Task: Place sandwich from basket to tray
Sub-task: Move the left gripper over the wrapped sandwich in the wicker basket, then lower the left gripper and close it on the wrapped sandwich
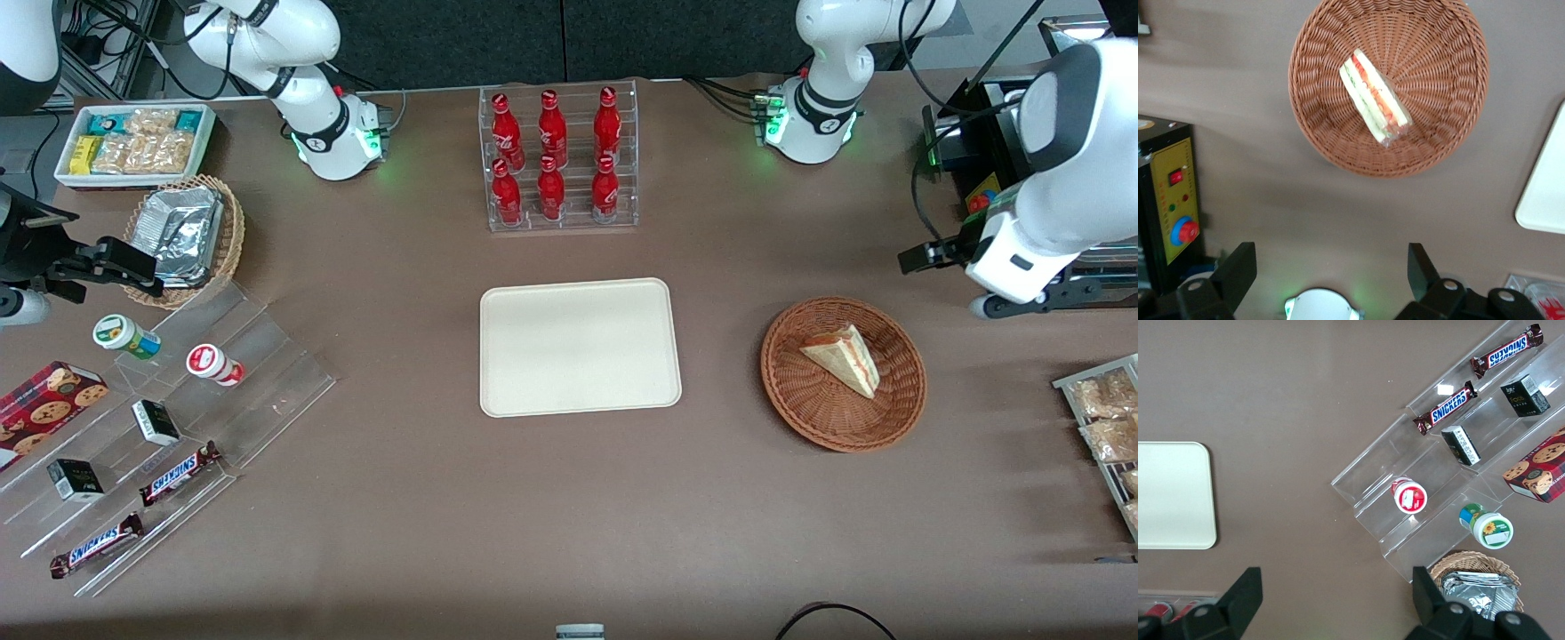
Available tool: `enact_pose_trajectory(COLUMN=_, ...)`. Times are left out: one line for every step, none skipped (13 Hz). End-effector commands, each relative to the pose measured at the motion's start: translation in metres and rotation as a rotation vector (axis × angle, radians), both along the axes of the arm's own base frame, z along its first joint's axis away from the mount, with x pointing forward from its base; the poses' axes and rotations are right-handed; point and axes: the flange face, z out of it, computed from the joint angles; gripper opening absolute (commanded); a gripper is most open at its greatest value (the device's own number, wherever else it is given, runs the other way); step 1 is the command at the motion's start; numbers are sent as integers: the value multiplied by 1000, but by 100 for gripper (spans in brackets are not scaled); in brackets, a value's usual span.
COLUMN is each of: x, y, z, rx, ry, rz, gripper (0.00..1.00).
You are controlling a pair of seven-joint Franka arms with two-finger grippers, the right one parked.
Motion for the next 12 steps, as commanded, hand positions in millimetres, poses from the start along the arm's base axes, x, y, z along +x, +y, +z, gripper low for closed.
enact_pose_trajectory(x=-5, y=13, z=-33, rx=-3, ry=-42, rz=35, gripper=100)
enact_pose_trajectory(x=-6, y=20, z=-46, rx=3, ry=-49, rz=82, gripper=100)
enact_pose_trajectory(x=-7, y=20, z=-60, rx=11, ry=-59, rz=129, gripper=100)
enact_pose_trajectory(x=-6, y=20, z=-70, rx=21, ry=-79, rz=181, gripper=100)
enact_pose_trajectory(x=-4, y=20, z=-80, rx=29, ry=-106, rz=246, gripper=100)
enact_pose_trajectory(x=-3, y=20, z=-91, rx=30, ry=-122, rz=288, gripper=100)
enact_pose_trajectory(x=0, y=18, z=-98, rx=37, ry=-128, rz=342, gripper=100)
enact_pose_trajectory(x=4, y=16, z=-105, rx=45, ry=-143, rz=441, gripper=100)
enact_pose_trajectory(x=9, y=12, z=-111, rx=50, ry=-168, rz=530, gripper=100)
enact_pose_trajectory(x=13, y=7, z=-116, rx=49, ry=-176, rz=576, gripper=100)
enact_pose_trajectory(x=15, y=-2, z=-121, rx=43, ry=-181, rz=581, gripper=100)
enact_pose_trajectory(x=17, y=-9, z=-129, rx=40, ry=-181, rz=595, gripper=100)
